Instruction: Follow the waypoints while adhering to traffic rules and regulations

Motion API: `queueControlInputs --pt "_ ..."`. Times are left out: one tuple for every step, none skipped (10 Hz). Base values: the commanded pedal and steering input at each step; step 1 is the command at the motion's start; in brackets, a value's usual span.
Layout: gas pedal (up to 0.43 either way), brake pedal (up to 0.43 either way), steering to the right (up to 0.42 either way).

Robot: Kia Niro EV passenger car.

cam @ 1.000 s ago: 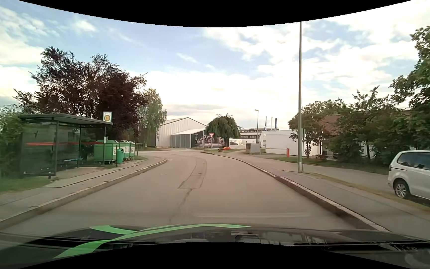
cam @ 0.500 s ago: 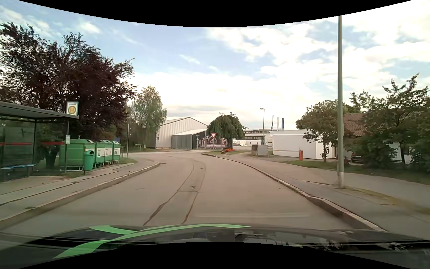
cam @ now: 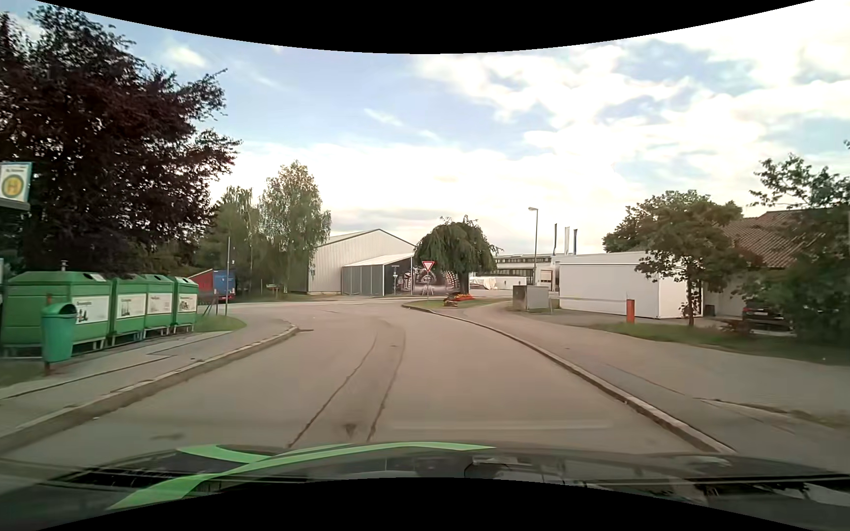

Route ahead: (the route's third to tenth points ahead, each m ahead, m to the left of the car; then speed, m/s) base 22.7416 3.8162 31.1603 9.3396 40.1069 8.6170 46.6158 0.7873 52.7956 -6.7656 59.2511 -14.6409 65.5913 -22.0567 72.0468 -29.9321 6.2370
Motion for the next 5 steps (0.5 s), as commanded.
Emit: queueControlInputs --pt "0.039 0.000 -0.036" --pt "0.039 0.000 -0.038" --pt "0.028 0.000 -0.040" --pt "0.028 0.000 -0.043" --pt "0.028 0.000 -0.044"
